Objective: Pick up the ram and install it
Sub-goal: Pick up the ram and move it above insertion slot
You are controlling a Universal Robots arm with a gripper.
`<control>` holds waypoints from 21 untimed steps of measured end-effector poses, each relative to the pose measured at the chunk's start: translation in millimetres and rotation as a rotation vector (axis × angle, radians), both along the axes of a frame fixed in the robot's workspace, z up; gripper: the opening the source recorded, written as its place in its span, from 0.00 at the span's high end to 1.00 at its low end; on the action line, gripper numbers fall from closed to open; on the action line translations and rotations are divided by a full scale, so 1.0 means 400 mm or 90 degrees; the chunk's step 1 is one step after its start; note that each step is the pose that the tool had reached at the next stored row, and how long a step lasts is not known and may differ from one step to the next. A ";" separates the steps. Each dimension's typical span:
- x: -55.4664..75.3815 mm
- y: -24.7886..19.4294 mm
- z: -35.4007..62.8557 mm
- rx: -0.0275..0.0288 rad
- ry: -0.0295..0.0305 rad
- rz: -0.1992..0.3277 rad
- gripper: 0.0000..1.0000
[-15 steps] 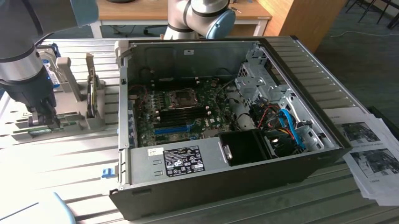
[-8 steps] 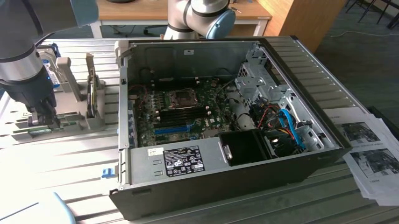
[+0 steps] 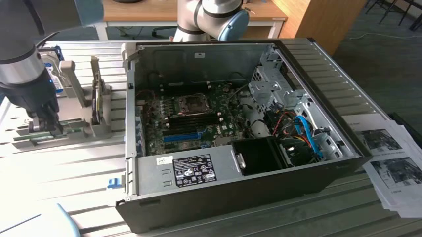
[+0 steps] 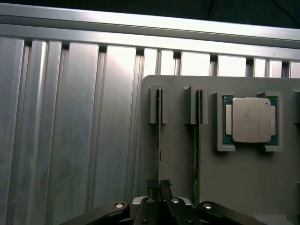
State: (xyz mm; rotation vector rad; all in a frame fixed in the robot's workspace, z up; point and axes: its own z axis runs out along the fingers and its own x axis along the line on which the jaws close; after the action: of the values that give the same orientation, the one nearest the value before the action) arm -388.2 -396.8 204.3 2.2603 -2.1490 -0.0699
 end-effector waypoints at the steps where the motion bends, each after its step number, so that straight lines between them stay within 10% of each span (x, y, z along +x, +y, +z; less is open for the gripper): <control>1: 0.000 0.000 0.002 0.0000 0.0000 0.000 0.89; 21: 0.002 0.000 0.049 0.0000 0.0001 -0.003 0.89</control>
State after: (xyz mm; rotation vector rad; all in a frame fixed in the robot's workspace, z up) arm -387.4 -396.8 223.9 2.2561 -2.1534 -0.0701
